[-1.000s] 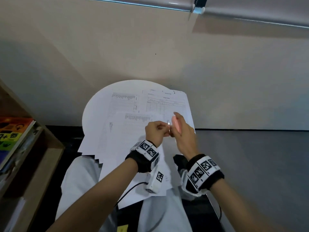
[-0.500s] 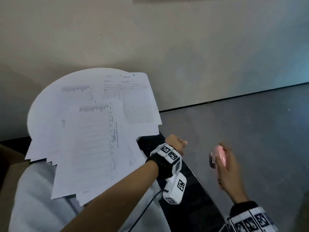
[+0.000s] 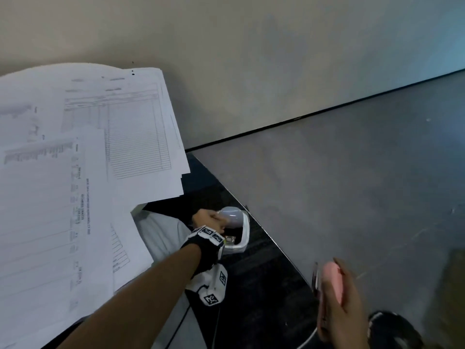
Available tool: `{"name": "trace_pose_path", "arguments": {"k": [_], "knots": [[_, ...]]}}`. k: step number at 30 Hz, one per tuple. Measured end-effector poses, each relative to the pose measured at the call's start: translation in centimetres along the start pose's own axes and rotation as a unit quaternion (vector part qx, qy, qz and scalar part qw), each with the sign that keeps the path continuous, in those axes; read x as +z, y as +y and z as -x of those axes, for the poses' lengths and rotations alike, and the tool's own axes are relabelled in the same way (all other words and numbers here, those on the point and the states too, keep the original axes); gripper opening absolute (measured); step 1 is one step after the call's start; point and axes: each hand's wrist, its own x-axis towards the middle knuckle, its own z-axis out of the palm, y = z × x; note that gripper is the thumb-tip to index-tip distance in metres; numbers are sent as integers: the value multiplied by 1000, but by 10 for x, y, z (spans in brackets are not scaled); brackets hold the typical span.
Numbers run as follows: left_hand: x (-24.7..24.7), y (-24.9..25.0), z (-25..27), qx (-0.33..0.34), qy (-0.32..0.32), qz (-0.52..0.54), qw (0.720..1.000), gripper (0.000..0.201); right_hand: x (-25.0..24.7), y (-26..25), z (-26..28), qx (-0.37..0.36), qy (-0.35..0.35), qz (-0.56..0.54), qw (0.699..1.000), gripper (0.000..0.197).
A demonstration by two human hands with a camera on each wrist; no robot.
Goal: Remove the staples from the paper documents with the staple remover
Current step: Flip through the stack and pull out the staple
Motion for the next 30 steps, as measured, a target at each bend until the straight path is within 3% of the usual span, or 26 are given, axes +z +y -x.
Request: {"name": "trace_pose_path", "arguments": {"k": [2,6,8,13,17,18,20,23,24,26,28,30], "knots": [[-1,7,0,0,6,23,1000,33,-2,-3,0,5,-9,3,1000,41],[-7,18,12,-5,-27,87,996,21,-1,-14,3,-2,-13,19,1000,39],[-5,28,19,42,-33,80,995,23,2,-25,3,-10,-22,15,1000,37],[-20,85,78,140,-163,129,968,9,15,-64,1,-50,-37,12,998,38],[-70,140,112,245,-204,154,935,22,38,-119,9,-49,-42,-30,997,74],[-93,151,115,271,-195,156,930,24,49,-135,11,-46,-61,-34,997,78],[-149,166,113,318,-138,145,927,28,74,-168,18,-55,-116,-28,991,64],[-247,150,87,362,25,-1,932,24,123,-214,37,-93,-207,14,974,35],[-277,135,74,337,72,-78,936,22,142,-228,45,-102,-239,25,965,29],[-329,96,57,197,147,-216,945,45,184,-249,60,-117,-312,51,942,27],[-363,55,54,30,169,-287,943,76,225,-261,74,-120,-364,77,920,27],[-378,20,59,-59,162,-307,936,93,262,-263,85,-122,-371,111,914,26]]}}
